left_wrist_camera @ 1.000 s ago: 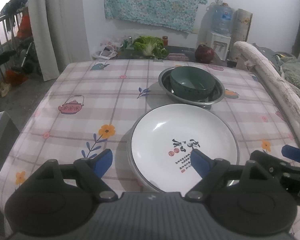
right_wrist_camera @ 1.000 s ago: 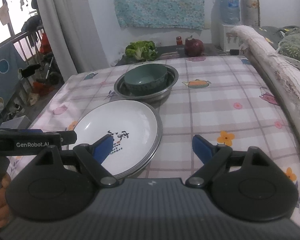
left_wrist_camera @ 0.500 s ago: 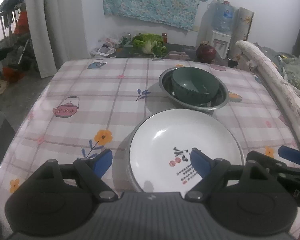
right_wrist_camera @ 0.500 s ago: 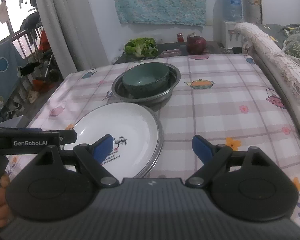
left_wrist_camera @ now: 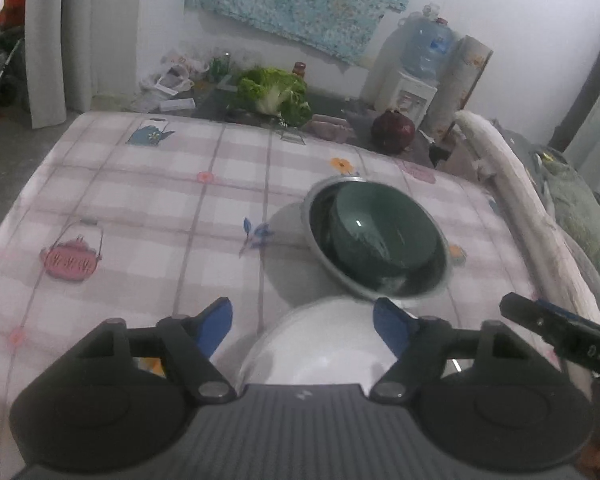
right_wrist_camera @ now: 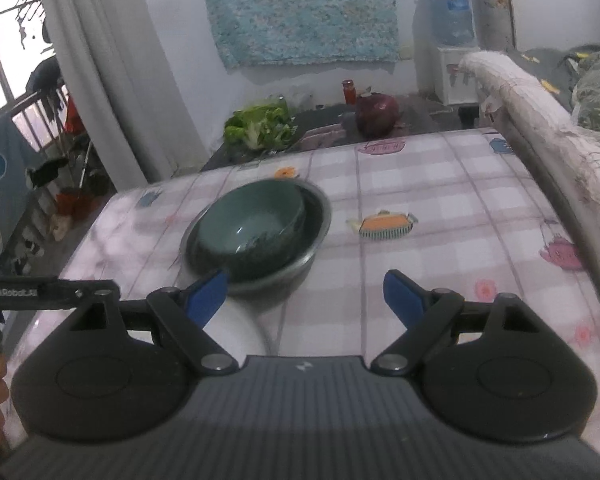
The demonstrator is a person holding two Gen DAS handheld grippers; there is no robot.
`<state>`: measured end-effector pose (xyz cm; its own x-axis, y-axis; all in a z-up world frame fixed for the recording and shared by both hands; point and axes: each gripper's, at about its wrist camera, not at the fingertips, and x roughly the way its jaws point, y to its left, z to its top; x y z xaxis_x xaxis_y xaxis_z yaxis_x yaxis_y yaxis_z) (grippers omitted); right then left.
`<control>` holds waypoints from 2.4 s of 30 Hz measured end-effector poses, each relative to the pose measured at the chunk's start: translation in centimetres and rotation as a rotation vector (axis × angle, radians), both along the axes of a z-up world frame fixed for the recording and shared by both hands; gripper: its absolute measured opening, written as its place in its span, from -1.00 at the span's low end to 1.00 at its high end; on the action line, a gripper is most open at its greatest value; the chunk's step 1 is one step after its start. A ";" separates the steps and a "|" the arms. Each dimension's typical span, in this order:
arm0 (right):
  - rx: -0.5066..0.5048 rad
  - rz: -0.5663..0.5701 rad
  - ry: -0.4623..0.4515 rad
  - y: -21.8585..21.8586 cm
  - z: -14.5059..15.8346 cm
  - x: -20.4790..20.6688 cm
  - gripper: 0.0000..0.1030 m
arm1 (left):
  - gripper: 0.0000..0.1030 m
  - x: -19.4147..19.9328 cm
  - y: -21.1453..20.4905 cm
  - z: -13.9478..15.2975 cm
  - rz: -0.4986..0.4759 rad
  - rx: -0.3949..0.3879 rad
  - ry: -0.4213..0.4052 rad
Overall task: Organize plates and bowls
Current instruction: 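Move both tools toward the steel bowl holding the green bowl, then close both tools on the steel bowl rim, then lift the steel bowl with the green bowl and carry it toward the white plate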
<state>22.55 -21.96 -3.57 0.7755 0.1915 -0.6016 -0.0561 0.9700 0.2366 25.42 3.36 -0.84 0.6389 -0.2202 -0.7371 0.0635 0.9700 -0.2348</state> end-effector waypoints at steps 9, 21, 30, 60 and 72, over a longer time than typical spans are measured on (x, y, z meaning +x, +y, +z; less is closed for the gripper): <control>0.048 0.008 0.070 -1.7 -2.5 8.6 0.07 | -0.06 6.6 -0.9 -2.0 -0.037 0.010 -0.005; 0.031 0.057 0.094 -0.7 -5.3 11.5 -0.29 | -0.48 9.5 -1.8 -4.9 -0.084 -0.027 0.066; 0.036 0.077 0.116 -0.1 -6.6 13.3 -0.57 | -0.56 11.4 -2.3 -6.3 -0.083 -0.037 0.105; 0.048 0.070 0.099 0.5 -6.1 14.1 -0.73 | -0.73 11.9 -2.4 -6.0 -0.033 -0.079 0.111; 0.059 0.061 0.023 0.4 -1.9 12.1 -0.73 | -0.74 9.7 -2.4 -1.4 -0.029 -0.093 0.034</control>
<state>34.65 -21.54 -5.52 0.7473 0.2739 -0.6055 -0.1086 0.9492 0.2953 35.08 0.93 -2.26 0.6064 -0.3067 -0.7336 0.0812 0.9417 -0.3265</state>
